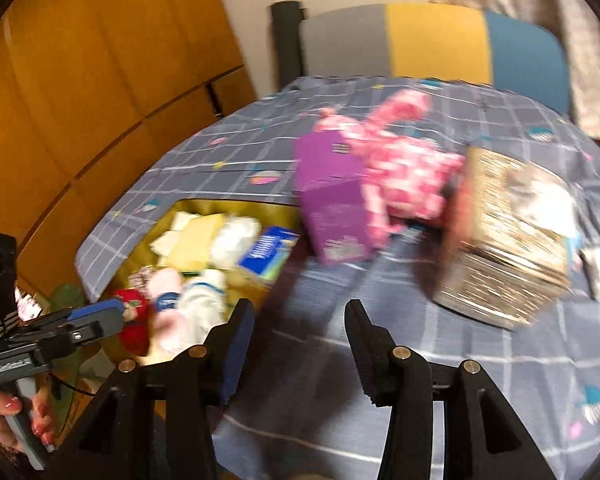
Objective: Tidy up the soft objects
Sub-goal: 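Move the right tool back over the table toward the remaining toys, then grasp the white cleaning-wipes pack with the right gripper while the left tool approaches the blue bunny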
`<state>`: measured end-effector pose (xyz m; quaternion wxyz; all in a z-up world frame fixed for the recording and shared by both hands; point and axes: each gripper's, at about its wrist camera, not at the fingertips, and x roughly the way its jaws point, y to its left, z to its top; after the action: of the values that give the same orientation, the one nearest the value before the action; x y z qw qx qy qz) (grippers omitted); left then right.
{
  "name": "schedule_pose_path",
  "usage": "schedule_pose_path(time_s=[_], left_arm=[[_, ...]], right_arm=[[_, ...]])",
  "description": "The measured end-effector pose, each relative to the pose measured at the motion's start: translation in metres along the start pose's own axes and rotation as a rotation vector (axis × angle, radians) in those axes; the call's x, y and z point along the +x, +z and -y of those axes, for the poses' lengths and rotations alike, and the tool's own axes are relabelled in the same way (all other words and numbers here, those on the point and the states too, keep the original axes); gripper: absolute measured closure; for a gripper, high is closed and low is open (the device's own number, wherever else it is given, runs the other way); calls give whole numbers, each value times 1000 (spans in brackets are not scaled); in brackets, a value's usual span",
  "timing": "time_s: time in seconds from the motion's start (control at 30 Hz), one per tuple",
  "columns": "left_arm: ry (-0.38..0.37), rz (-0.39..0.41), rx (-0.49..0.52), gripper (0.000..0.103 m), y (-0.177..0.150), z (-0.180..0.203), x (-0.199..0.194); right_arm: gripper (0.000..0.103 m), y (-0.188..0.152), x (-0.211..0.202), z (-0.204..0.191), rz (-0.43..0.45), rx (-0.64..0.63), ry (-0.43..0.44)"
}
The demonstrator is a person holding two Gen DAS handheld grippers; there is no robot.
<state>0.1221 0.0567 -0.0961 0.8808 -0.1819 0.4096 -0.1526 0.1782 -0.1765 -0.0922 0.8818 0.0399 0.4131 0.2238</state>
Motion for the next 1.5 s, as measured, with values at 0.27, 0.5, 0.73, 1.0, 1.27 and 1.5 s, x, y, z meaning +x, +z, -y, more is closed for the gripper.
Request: schedule_pose_path(time_s=[0.27,0.5,0.73,1.0,1.27,1.5], left_arm=[[-53,-71,132,58,-2,60,28],[-121,-131,229,58,-8,112,54],[-177,-204,312,58,-21,162,84],[-202,-283,404,58,-40,204,113],[-197,-306,452,58,-49,220,123],[-175,-312,445,58,-45,220,131]], right_arm=[[54,-23,-26,83,8,158,-97],[40,-36,-47,157,19,228,-218],[37,-47,-63,231,13,301,-327],[24,-25,-64,307,41,327,-451],[23,12,-14,373,-15,351,-492],[23,17,19,398,-68,347,-499]])
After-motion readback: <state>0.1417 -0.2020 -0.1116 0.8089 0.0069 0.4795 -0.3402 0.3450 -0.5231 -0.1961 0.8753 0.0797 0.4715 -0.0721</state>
